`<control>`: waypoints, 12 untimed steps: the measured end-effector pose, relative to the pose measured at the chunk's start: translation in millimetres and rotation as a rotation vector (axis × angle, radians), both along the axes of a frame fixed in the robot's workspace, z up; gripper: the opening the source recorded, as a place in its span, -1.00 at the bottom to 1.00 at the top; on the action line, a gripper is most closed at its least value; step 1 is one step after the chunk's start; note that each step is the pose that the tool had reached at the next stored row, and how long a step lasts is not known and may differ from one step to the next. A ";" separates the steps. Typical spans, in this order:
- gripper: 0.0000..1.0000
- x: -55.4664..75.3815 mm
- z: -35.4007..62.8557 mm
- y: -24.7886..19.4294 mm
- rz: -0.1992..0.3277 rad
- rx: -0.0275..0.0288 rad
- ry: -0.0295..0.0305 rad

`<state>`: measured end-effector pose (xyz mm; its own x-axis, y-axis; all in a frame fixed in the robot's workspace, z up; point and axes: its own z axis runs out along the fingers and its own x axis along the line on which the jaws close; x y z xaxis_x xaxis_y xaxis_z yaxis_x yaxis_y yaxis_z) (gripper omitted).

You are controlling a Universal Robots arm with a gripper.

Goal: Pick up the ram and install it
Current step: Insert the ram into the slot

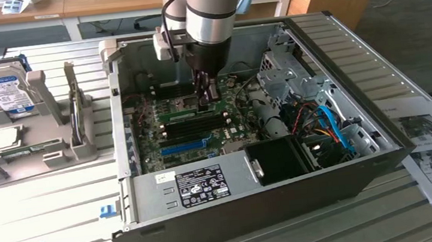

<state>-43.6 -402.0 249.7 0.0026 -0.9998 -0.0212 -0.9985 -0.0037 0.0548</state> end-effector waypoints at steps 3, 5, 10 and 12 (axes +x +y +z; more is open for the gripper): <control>-0.78 3.8 0.1 0.0 0.000 -0.0002 0.0009; -0.78 5.7 0.0 0.0 0.000 -0.0001 0.0012; -0.78 7.3 0.1 0.0 0.000 -0.0002 0.0014; -0.78 7.3 -1.0 0.1 0.000 0.0001 0.0013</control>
<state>-36.3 -401.9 248.7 0.0026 -0.9998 -0.0213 -0.9984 -0.0038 0.0561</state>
